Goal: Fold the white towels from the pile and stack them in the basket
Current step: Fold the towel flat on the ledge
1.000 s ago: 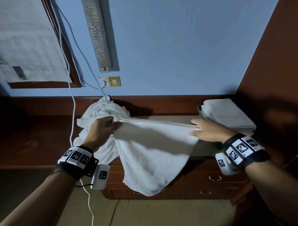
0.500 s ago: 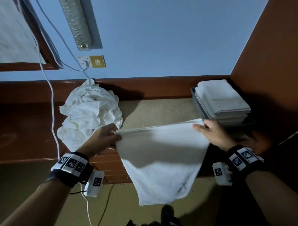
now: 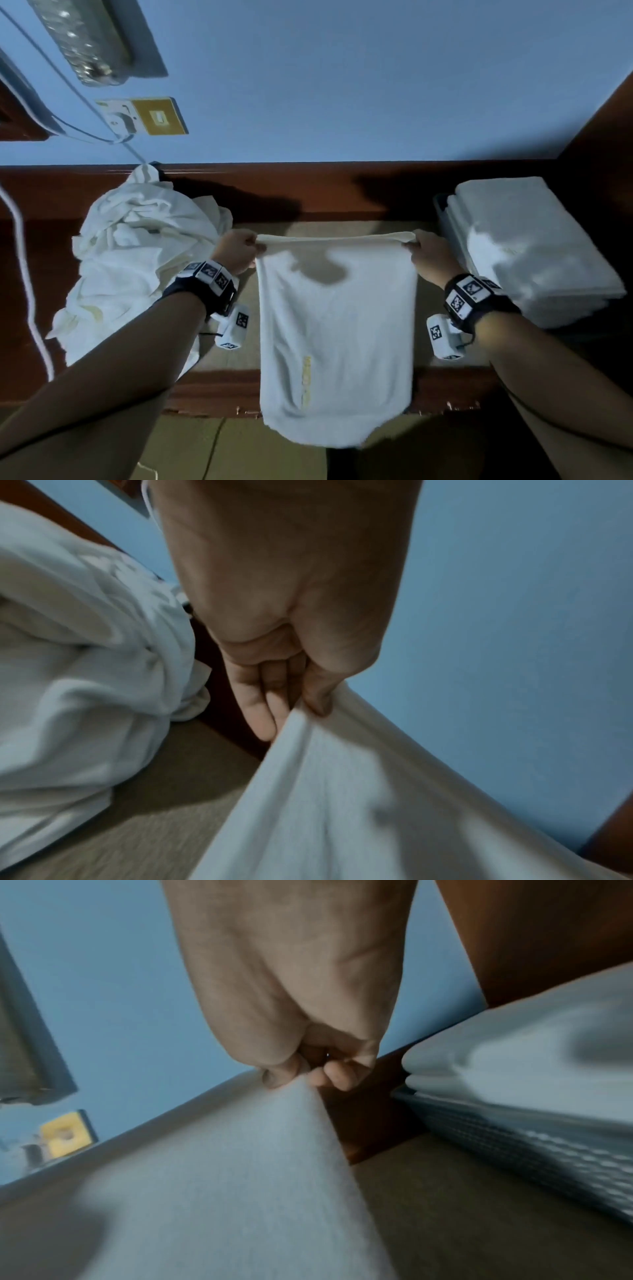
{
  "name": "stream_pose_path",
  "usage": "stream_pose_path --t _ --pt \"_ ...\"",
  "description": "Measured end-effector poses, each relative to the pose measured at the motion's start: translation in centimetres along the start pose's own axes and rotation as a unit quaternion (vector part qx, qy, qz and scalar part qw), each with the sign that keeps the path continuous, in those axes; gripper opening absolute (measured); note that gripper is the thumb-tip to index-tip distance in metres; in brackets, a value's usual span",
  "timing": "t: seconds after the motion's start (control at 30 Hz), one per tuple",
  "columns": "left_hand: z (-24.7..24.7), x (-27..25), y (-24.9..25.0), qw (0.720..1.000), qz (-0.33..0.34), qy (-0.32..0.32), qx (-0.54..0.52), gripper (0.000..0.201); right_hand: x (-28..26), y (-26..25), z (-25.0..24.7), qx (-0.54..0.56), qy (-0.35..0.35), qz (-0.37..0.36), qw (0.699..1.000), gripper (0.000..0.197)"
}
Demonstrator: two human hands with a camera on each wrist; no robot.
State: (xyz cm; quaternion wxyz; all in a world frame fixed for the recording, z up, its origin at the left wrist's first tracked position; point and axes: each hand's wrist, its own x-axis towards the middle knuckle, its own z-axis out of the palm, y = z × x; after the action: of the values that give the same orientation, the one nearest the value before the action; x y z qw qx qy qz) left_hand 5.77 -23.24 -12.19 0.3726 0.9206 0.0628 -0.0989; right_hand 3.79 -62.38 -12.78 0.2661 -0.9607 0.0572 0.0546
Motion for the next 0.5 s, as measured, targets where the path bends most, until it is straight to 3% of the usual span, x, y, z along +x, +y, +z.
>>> stream_pose_path --t 0.1,0.2,0.3,0.37,0.5 --pt "1.5 7.6 0.2 0.999 -0.016 0.024 0.038 0.018 8.7 0.6 2.2 0.031 0.001 0.066 0.997 0.039" --pt "3.2 13.7 -0.4 0.997 -0.070 0.039 0.017 0.018 16.2 1.7 5.1 0.069 0.002 0.094 0.993 0.031" --pt "5.5 19.0 -1.6 0.983 -0.153 0.037 -0.097 0.020 21.6 2.5 7.8 0.111 -0.021 0.133 0.985 0.014" --pt "7.5 22.1 -2.0 0.956 -0.194 0.038 -0.216 0.023 24.8 3.4 9.8 0.159 -0.039 0.163 0.973 0.015" --pt "11.0 27.2 -4.0 0.941 -0.218 0.039 -0.256 0.015 30.1 6.1 13.7 0.216 -0.035 0.197 0.956 0.022"
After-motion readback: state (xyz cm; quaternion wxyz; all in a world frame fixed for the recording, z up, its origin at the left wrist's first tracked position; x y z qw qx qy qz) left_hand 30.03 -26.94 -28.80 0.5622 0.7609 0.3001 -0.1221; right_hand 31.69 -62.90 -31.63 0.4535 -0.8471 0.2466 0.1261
